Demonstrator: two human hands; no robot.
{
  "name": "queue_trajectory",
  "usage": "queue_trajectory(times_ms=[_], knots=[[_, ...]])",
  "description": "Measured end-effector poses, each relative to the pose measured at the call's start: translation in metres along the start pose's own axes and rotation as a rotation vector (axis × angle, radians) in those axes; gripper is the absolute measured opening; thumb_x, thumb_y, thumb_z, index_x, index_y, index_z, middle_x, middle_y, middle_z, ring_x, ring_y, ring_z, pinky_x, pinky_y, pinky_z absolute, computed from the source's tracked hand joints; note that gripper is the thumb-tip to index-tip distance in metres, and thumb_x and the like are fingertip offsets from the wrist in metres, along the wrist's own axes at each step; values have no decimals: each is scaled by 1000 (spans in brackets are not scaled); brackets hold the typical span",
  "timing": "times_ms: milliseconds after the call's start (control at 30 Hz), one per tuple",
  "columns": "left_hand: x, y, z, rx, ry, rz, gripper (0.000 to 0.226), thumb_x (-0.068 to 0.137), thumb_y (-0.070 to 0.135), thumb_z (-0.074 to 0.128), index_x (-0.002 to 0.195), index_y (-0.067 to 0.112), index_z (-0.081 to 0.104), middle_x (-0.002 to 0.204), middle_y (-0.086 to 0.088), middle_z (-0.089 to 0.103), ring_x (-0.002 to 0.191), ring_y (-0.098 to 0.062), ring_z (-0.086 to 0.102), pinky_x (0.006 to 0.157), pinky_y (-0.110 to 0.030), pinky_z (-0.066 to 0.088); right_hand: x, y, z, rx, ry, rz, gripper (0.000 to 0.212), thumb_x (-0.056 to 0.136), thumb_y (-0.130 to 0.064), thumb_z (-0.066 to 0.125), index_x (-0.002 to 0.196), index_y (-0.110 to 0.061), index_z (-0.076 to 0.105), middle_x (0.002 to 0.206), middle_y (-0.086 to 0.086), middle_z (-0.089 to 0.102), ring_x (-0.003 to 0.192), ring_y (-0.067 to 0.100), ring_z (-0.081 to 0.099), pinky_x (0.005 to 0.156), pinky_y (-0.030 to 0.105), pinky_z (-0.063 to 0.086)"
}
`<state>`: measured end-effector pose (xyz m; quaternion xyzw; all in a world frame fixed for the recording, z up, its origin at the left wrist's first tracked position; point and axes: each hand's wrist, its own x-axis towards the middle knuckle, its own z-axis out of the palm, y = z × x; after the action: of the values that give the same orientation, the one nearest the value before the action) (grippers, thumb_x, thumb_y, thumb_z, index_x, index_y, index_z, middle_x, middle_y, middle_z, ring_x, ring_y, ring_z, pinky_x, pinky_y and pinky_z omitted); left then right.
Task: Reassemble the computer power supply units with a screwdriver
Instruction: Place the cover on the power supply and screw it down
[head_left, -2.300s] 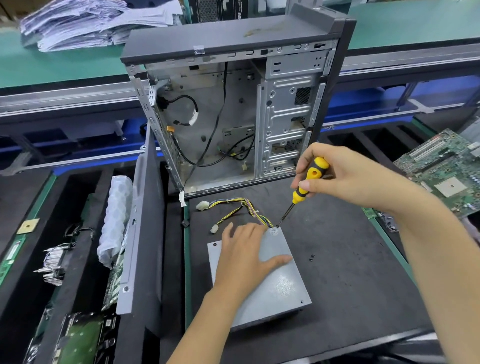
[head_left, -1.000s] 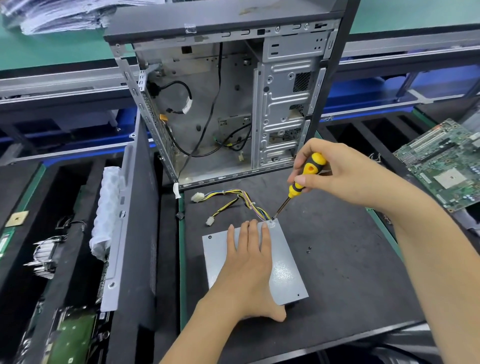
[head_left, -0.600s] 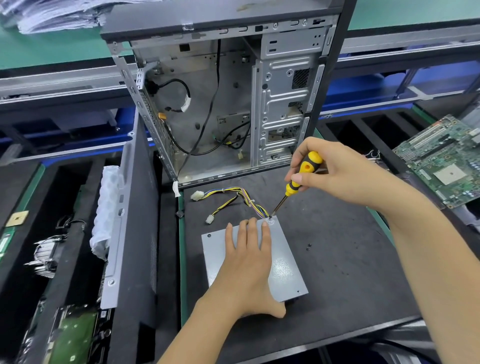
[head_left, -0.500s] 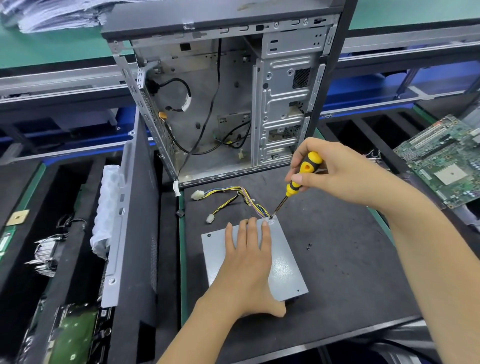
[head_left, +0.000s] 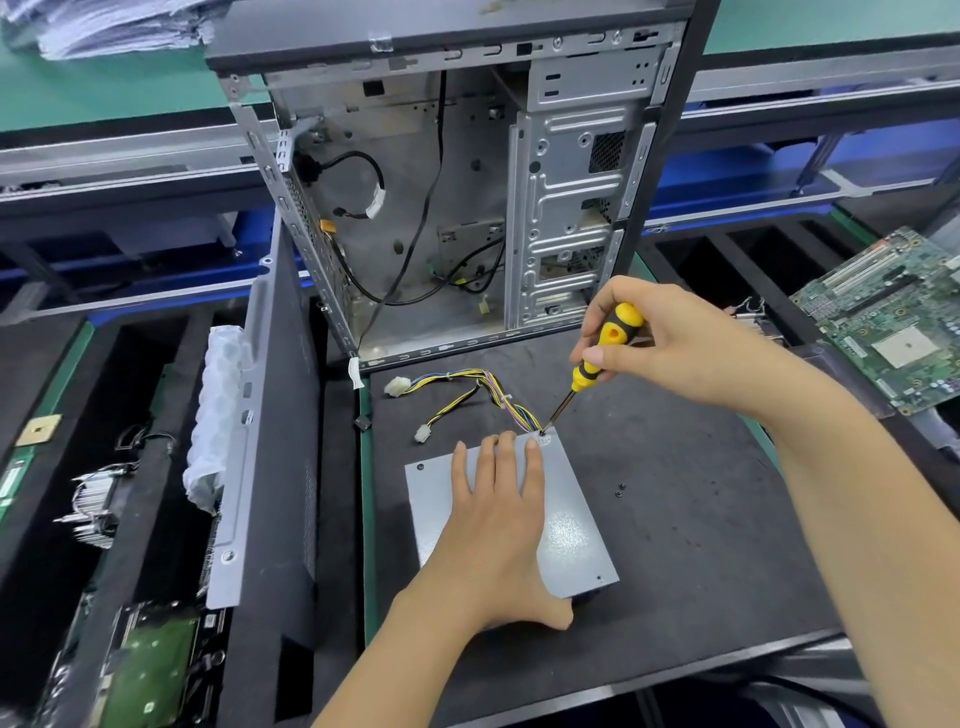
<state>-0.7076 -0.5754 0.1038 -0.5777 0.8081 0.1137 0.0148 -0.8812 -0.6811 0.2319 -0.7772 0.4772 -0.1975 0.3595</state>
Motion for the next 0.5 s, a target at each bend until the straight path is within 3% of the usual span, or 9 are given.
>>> queue_trajectory(times_ms=[133,233,300,367,433,500], knots=[[-1,-2,3,-19,16,5,139,53,68,64,152,7,-10,156,-10,-7,146,-30,-14,116,-58,-11,4,-2,1,6,-4,-6,13,86,-18,67,87,-23,55,89,-3,72,80,10,70,82,42,56],[-1,-7,-1,-101,-18,35,140,52,85,54,153,12,-10,156,-1,-10,146,-20,-19,117,-54,-14,8,-7,2,-50,-16,-27,14,86,-17,67,85,-24,55,88,-2,70,75,6,69,80,36,56],[3,-11,-9,-246,-17,14,134,52,94,44,154,18,4,155,6,4,145,-9,-9,119,-45,-14,11,-10,4,-93,-21,-34,14,87,-17,67,83,-24,55,84,-2,69,72,4,69,76,31,56],[14,-15,-14,-395,94,-36,101,69,82,53,148,24,31,146,6,32,138,-10,19,120,-34,2,14,-14,4,-158,-19,-42,15,87,-19,67,81,-24,54,78,-5,67,69,2,68,70,27,52],[27,-18,-15,-535,266,-101,51,87,46,67,130,20,56,128,5,54,124,-15,45,110,-31,27,16,-19,4,-222,-18,-50,15,87,-20,67,81,-24,54,76,-7,65,69,2,67,68,27,51],[39,-17,-14,-654,358,-163,26,87,22,71,112,15,69,111,3,65,109,-16,58,98,-31,41,17,-22,6,-272,-17,-57,13,87,-21,67,82,-21,55,76,-6,65,73,6,67,72,32,53]])
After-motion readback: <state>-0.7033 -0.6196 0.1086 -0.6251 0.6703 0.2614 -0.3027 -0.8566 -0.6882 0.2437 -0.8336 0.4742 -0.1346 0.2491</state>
